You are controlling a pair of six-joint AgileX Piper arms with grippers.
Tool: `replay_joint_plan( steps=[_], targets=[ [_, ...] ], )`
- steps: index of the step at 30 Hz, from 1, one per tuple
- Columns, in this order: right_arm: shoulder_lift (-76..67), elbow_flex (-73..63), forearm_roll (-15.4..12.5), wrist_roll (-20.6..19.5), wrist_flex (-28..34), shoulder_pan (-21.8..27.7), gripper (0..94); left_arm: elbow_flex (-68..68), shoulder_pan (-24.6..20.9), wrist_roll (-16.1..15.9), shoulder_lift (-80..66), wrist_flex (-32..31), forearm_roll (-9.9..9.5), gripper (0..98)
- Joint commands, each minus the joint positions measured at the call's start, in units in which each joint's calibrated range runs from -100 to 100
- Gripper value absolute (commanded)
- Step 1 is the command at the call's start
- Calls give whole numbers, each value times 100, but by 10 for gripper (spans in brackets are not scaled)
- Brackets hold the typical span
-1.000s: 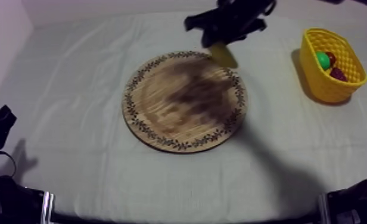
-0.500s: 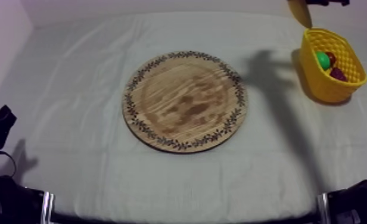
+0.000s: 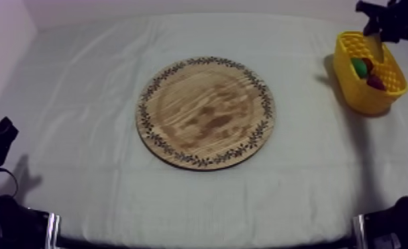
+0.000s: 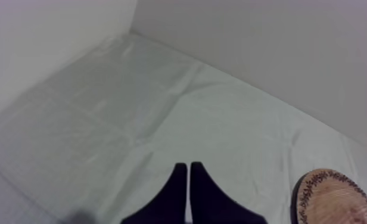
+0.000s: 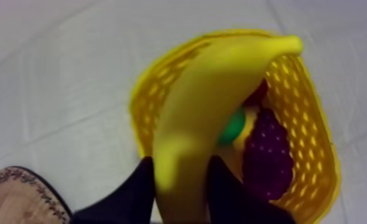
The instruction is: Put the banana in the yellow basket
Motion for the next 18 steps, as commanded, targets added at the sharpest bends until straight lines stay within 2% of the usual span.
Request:
replay_joint_plan(
  steps=[1, 5, 9, 13, 18],
  targets=[
    [128, 119, 14, -34, -128, 26, 266, 0, -2, -1, 4, 0, 3, 1],
    [264, 317, 86, -113, -335, 56, 464, 0, -2, -1, 4, 0, 3, 1],
    [270, 363, 56, -99, -344, 81, 580, 0, -2, -1, 4, 0, 3, 1],
    [68, 321, -126, 63, -202, 112, 626, 0, -2, -1, 4, 0, 3, 1],
    [-555, 370, -339, 254, -36, 48, 628, 0, -2, -1, 4, 0, 3, 1]
  ],
)
